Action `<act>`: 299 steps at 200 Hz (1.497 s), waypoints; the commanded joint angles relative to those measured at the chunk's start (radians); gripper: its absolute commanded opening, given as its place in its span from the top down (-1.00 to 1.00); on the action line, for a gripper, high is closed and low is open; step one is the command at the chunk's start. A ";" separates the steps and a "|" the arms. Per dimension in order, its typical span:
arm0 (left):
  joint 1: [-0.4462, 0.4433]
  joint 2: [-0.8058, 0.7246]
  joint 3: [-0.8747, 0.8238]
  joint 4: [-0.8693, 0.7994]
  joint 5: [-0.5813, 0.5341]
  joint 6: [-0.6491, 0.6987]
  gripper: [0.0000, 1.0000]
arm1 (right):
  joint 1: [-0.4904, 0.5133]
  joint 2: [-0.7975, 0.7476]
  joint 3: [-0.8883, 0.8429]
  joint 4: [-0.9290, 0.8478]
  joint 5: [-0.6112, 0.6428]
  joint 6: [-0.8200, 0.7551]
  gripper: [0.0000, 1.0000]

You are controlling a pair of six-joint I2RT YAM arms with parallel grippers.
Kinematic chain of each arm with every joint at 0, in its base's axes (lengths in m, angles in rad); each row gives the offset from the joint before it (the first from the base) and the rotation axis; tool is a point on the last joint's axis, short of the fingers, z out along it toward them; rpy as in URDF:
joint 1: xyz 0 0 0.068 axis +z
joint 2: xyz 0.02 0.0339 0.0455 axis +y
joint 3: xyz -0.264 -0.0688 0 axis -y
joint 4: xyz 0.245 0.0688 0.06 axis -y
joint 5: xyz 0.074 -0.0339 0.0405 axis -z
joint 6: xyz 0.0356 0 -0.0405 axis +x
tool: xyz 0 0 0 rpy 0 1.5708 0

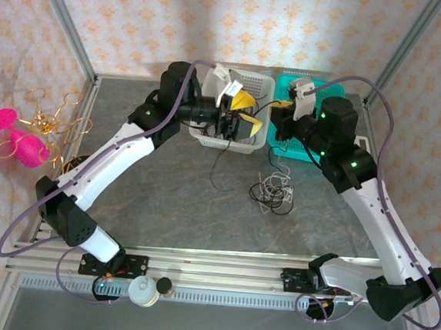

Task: Untangle the cables

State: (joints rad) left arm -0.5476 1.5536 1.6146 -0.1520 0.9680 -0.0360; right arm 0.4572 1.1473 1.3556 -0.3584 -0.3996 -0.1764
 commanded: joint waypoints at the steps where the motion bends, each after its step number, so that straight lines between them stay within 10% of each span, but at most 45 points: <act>1: -0.021 0.042 0.068 -0.085 -0.017 0.048 -0.69 | 0.009 -0.019 -0.009 0.045 -0.020 0.001 1.00; 15: -0.026 0.065 0.097 -0.121 -0.048 0.065 -0.45 | 0.009 -0.021 -0.008 0.042 -0.018 0.001 1.00; 43: -0.026 0.080 0.133 -0.140 -0.106 0.066 1.00 | 0.008 -0.024 -0.013 0.044 -0.016 0.001 1.00; 70: -0.026 0.056 0.150 -0.117 -0.252 0.055 1.00 | 0.008 -0.039 -0.045 0.057 -0.018 -0.006 0.99; 103: -0.026 0.030 0.222 -0.103 -0.331 0.038 1.00 | 0.009 -0.075 -0.192 0.147 -0.019 0.011 0.47; 195: -0.018 0.044 0.562 -0.098 -0.512 0.090 1.00 | -0.001 0.029 -0.581 0.558 -0.085 0.088 0.41; 299: 0.108 0.110 0.606 0.311 -0.603 -0.004 1.00 | -0.002 0.134 -0.783 0.746 -0.083 0.243 0.16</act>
State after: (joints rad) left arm -0.4786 1.6131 2.1818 0.0208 0.3782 0.0154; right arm 0.4572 1.3117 0.6010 0.3027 -0.4969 0.0013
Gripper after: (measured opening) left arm 0.050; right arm 0.413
